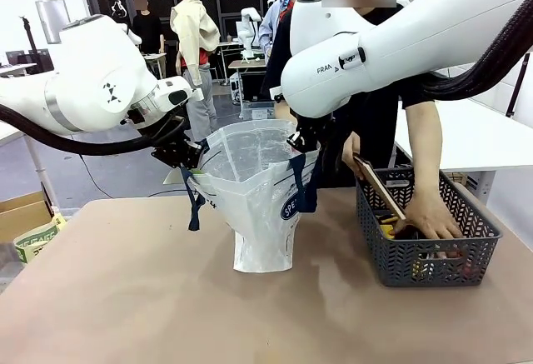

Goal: Transfer purchased items from the store into the shopping bag.
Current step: Move the Reusable shopping bag to the right side of the table.

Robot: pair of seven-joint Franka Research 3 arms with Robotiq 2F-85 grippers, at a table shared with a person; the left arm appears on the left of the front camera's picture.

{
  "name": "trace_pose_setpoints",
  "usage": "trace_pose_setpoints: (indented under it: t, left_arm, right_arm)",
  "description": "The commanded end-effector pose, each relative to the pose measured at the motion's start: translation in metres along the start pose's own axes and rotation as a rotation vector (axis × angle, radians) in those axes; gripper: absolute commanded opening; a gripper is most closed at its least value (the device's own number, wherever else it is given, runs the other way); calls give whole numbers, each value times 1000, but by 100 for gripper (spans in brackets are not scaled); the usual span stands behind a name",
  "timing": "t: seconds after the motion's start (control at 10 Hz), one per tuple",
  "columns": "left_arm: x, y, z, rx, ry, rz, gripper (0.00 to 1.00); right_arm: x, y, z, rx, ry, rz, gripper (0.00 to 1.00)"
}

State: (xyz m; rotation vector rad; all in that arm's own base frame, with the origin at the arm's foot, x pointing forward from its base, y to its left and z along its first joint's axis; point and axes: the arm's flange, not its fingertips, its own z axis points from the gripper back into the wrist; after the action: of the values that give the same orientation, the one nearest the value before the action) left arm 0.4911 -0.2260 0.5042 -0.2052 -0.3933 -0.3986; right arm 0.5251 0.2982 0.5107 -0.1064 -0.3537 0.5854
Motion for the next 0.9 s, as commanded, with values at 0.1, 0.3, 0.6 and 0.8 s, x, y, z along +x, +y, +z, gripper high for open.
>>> trace_pose_setpoints:
  t: [0.1, 0.3, 0.6, 0.8]
  left_arm:
    - [1, 1, 1, -43, 52, -44, 0]
    - [1, 3, 3, -45, 72, -79, 0]
    - [2, 8, 3, -42, 107, -119, 0]
    - [3, 11, 1, -57, 119, -133, 0]
  right_arm:
    - [-1, -2, -3, 21, 18, 7, 0]
    - [0, -3, -3, 31, 47, 0, 0]
    - [0, -5, -6, 16, 85, 4, 0]
    - [0, -4, -7, 17, 92, 4, 0]
